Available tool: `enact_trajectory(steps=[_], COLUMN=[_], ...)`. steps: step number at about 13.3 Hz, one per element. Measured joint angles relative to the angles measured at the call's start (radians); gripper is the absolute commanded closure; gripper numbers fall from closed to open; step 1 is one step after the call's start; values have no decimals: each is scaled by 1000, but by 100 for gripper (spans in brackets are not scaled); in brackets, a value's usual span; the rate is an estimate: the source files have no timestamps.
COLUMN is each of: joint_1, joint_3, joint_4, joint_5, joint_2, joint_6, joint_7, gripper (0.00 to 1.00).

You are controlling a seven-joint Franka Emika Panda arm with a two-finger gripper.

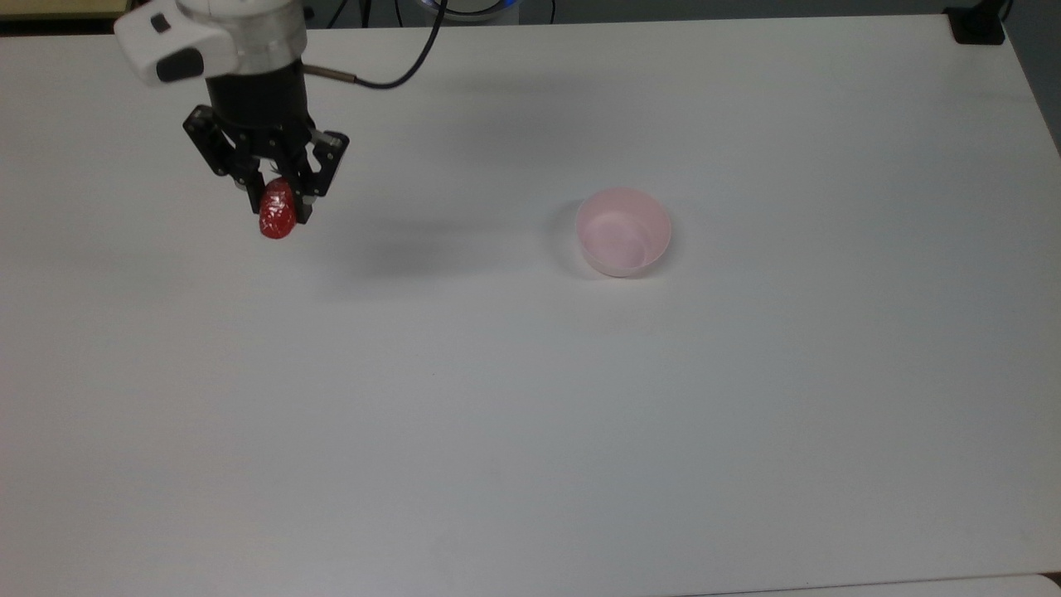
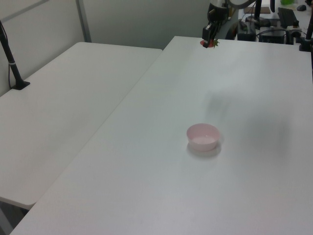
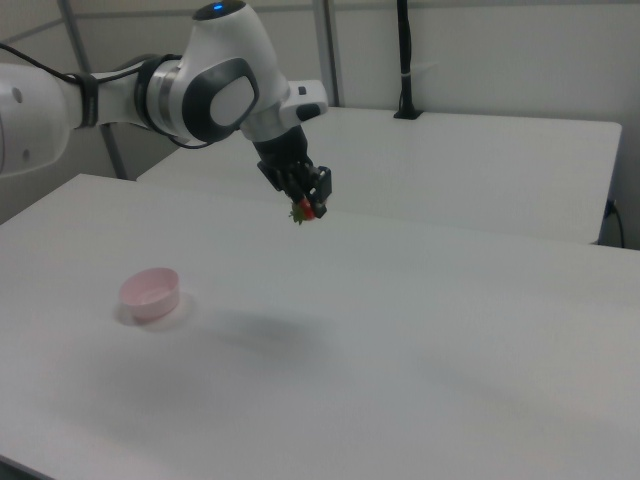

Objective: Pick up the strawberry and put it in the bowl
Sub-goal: 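Carry the strawberry over the pink bowl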

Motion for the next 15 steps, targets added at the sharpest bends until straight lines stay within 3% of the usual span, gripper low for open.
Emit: enact_trajectory(steps=[3,7,10,12,15], joint_1=[143,365,476,523,525], joint_3=[-53,-55,-50,-45,-5], joint_4=[-13,-26,-77,-111,-152], joint_5=[18,25,25,25,25], joint_2=[0,5,19,28,61], joint_6=[-27,-82,-83,-83,-74], joint_7=[7,105,141,150,153], gripper=[61,61,61,61,56])
